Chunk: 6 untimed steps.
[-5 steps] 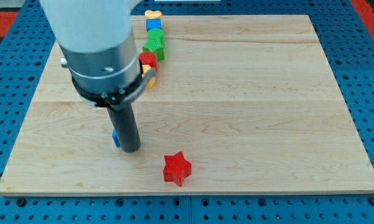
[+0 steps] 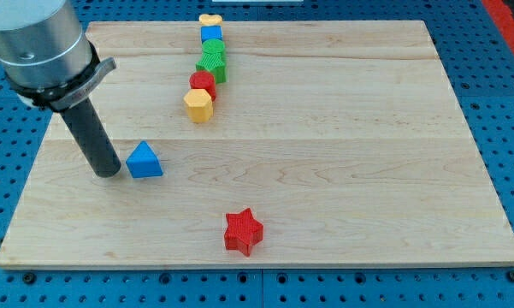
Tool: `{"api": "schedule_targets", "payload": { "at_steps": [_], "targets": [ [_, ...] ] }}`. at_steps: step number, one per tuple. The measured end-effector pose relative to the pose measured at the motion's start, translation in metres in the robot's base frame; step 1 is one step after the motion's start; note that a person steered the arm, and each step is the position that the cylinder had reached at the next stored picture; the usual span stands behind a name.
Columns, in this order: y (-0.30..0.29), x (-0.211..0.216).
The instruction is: Move blue triangle slightly right
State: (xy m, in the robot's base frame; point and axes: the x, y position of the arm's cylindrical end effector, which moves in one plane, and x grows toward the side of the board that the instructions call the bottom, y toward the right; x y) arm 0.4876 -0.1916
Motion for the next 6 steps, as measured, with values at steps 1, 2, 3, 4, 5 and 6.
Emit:
{"api": "schedule_targets", "payload": {
  "at_steps": [1, 2, 3, 4, 5, 6],
  "targets": [
    [0.016, -0.002],
    [0.037, -0.001],
    [0.062, -0.001],
    [0.076, -0.001],
    [0.074, 0.019],
    [0.093, 0.036]
  ]
}}
